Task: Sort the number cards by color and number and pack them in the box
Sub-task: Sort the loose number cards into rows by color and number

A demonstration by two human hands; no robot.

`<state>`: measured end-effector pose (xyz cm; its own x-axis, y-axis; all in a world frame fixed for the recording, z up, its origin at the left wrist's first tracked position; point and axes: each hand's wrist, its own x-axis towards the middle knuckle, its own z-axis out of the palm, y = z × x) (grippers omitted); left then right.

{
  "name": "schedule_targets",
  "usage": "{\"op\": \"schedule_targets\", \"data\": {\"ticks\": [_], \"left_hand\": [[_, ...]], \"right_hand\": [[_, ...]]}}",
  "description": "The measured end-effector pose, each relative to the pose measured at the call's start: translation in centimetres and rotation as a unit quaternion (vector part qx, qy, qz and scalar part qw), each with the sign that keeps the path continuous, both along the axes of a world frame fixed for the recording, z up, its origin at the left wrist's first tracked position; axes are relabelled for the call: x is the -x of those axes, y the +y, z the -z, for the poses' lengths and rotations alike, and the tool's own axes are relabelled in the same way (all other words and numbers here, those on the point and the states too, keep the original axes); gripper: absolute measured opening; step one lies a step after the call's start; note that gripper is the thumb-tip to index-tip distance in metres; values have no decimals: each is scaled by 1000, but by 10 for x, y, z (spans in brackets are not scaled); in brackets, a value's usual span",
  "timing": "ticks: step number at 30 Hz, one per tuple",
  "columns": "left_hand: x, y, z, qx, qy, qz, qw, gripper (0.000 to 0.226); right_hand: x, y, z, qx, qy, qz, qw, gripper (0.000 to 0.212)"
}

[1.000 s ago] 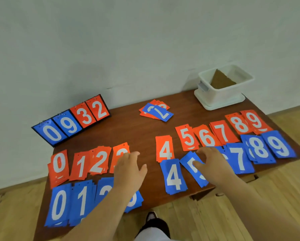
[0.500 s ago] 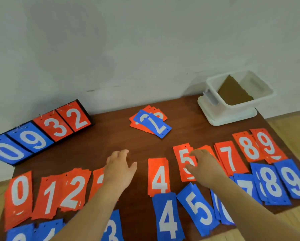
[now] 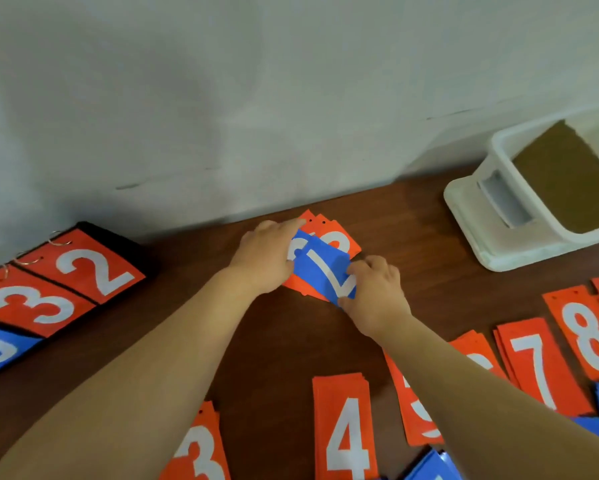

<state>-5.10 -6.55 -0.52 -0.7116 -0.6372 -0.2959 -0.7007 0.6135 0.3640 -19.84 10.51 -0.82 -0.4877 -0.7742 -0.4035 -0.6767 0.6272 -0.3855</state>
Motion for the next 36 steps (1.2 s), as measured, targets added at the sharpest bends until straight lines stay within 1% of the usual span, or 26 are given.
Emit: {"op": "schedule_targets", "data": {"ticks": [2, 5, 10, 12, 14, 17, 19, 21, 23, 25, 27, 29, 31, 33, 34, 36], "left_hand": [[4, -11, 6, -12, -38, 40, 998, 83], [4, -20, 13, 4, -49, 65, 997, 84], [7, -32, 10, 30, -83, 95, 992, 90], [10, -35, 7, 37, -99, 97, 990, 91], [12, -36, 4, 39, -99, 83, 991, 90], [5, -26, 4, 28, -55, 45, 997, 77], [-5, -14, 8, -13, 4, -7, 1000, 65], [-17, -1, 9, -49, 64, -75, 994, 56], [-31, 16, 8, -81, 131, -145, 977, 52], [-47, 38, -1, -132, 196, -208, 949, 58], [-65, 67, -19, -174, 227, -238, 928, 64], [-82, 100, -39, -224, 241, -243, 913, 59], [-98, 136, -60, -275, 242, -232, 901, 59], [-110, 167, -80, -295, 223, -206, 906, 62], [-114, 181, -91, -297, 215, -190, 911, 65], [-122, 200, -115, -291, 205, -158, 921, 70]], "right_hand": [[3, -2, 4, -14, -1, 13, 1000, 59], [7, -6, 5, -43, -12, 44, 998, 60], [7, -9, 3, -57, -16, 70, 996, 58], [7, -6, 3, -54, -26, 93, 994, 52], [9, 1, 4, -31, -45, 121, 991, 39], [16, 16, 2, 16, -70, 151, 986, 24], [22, 27, -5, 49, -88, 180, 979, 20], [26, 38, -13, 90, -116, 216, 965, 21], [27, 50, -24, 130, -156, 251, 947, 21], [26, 64, -38, 178, -195, 284, 922, 18], [23, 79, -55, 223, -231, 310, 895, 16], [21, 94, -72, 251, -248, 317, 880, 16], [19, 108, -89, 267, -241, 311, 880, 17], [20, 121, -106, 284, -229, 296, 883, 17], [19, 126, -116, 286, -223, 280, 889, 17], [17, 135, -137, 274, -201, 213, 916, 15]]}}
